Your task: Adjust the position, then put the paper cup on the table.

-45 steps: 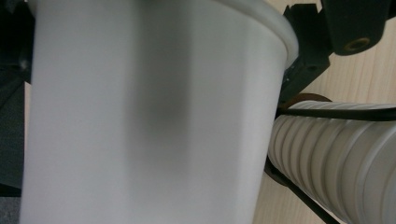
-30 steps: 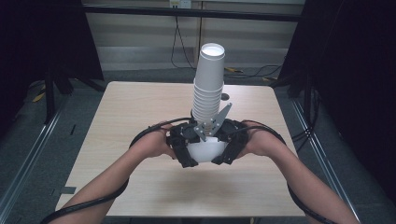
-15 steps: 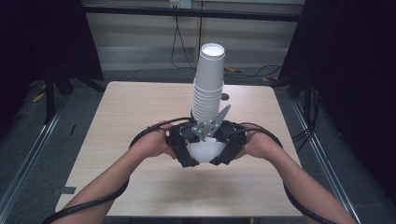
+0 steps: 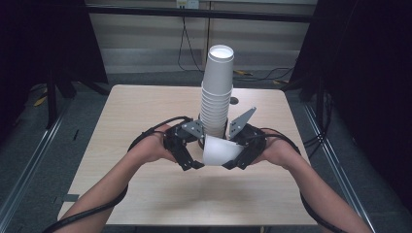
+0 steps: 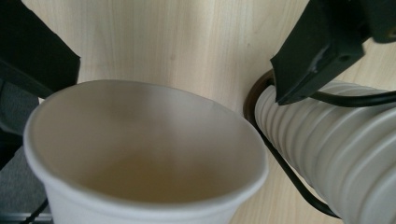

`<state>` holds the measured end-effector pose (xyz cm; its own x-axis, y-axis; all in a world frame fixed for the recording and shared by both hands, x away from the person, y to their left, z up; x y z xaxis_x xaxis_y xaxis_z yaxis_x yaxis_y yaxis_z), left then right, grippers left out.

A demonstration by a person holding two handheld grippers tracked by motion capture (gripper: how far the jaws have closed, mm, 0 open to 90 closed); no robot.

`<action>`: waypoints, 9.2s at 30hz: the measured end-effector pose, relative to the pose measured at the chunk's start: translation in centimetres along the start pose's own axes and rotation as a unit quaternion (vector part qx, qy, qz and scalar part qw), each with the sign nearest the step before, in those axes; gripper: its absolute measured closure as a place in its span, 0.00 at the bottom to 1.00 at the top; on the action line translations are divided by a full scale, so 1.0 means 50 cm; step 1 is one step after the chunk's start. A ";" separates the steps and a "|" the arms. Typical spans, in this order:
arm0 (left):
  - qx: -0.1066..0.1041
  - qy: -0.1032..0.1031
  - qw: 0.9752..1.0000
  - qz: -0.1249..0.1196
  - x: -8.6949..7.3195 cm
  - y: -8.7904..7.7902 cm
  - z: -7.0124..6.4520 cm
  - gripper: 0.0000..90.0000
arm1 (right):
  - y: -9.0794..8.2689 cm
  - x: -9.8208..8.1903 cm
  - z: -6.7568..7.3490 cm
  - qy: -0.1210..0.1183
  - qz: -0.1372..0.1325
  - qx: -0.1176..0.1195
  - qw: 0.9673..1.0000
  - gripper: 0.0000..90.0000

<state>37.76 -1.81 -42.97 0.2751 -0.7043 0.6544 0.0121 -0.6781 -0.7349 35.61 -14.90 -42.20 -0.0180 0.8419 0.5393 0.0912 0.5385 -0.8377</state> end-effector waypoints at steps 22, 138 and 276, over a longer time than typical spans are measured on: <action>-0.039 -0.013 0.999 -0.034 0.003 0.000 -0.004 0.00 | 0.003 -0.003 0.003 0.000 -0.038 0.005 0.999 0.26; -0.051 -0.049 0.996 -0.059 0.049 -0.002 -0.015 0.13 | 0.046 0.006 -0.004 0.011 -0.073 -0.005 0.997 0.25; 0.105 -0.103 0.979 0.141 -0.170 -0.039 0.117 0.07 | 0.167 -0.255 0.004 0.149 -0.064 -0.177 0.971 0.13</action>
<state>41.02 6.71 -48.15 0.4832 -0.7856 0.3864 0.0983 -0.3898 -0.9156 36.42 -21.12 -56.11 0.2323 0.6931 0.6824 0.4441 0.5486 -0.7084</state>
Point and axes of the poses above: each handheld gripper's, and its own axes: y roughly forward along the jaws, x roughly out of its top, z roughly to its left, the point moved 8 cm from there along y, roughly forward along the jaws, and after that the axes turned 15 degrees about -y, right-handed, at the moved point
